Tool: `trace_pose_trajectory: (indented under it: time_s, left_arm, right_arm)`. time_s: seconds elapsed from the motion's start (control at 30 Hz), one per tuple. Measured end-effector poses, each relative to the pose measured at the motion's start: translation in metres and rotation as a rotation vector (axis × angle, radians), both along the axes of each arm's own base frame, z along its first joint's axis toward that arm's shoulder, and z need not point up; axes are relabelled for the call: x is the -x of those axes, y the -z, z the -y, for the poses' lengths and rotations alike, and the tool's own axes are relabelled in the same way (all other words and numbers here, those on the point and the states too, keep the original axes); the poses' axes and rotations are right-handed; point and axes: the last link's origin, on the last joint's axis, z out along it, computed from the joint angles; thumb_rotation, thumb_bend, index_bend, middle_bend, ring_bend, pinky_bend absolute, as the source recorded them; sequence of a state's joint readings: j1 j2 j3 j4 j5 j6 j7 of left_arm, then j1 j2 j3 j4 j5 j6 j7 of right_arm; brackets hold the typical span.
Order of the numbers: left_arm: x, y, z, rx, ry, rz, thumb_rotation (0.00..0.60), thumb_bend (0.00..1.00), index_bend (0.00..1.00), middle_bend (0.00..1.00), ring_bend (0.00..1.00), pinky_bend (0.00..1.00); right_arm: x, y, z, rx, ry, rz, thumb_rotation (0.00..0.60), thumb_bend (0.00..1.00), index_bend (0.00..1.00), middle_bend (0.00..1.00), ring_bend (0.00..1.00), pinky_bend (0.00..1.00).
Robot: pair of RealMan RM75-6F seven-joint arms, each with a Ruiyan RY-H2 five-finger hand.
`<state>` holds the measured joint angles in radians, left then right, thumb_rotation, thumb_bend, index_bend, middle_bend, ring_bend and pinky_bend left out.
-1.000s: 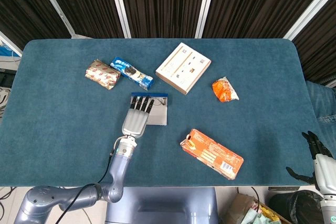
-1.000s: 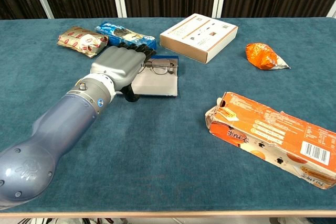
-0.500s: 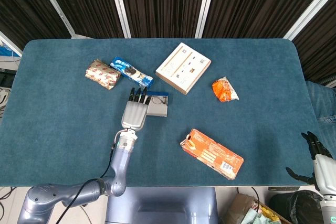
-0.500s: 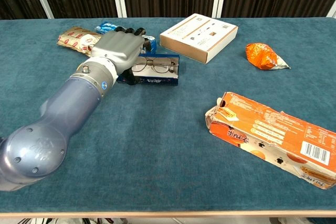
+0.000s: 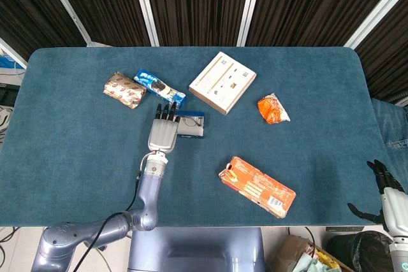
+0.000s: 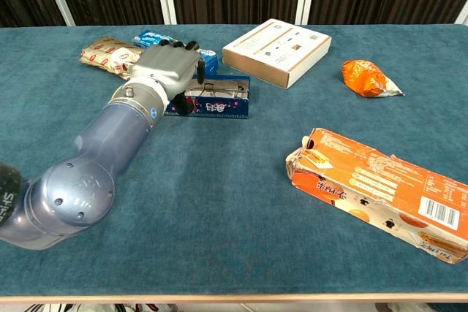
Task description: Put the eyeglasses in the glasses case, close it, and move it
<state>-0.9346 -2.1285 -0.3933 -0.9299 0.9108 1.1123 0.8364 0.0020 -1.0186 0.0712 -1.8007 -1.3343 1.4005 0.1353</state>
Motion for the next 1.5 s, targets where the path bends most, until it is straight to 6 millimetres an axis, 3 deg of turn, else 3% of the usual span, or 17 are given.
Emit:
trace_pose_trajectory:
  time_s: [1.23,1.5]
  left_arm:
    - [0.015,-0.009,0.017,0.053,0.004,0.041,0.600,0.38,0.51,0.02,0.00,0.00]
    - [0.018,-0.010,0.019,0.059,-0.006,0.041,0.600,0.47,0.54,0.03,0.00,0.00]
  right_arm:
    - [-0.001,0.002,0.000,-0.009,0.000,0.002,0.600,0.26,0.09,0.04,0.13,0.16]
    - [0.000,0.002,0.000,-0.017,0.010,0.013,0.600,0.26,0.09,0.04,0.13,0.16]
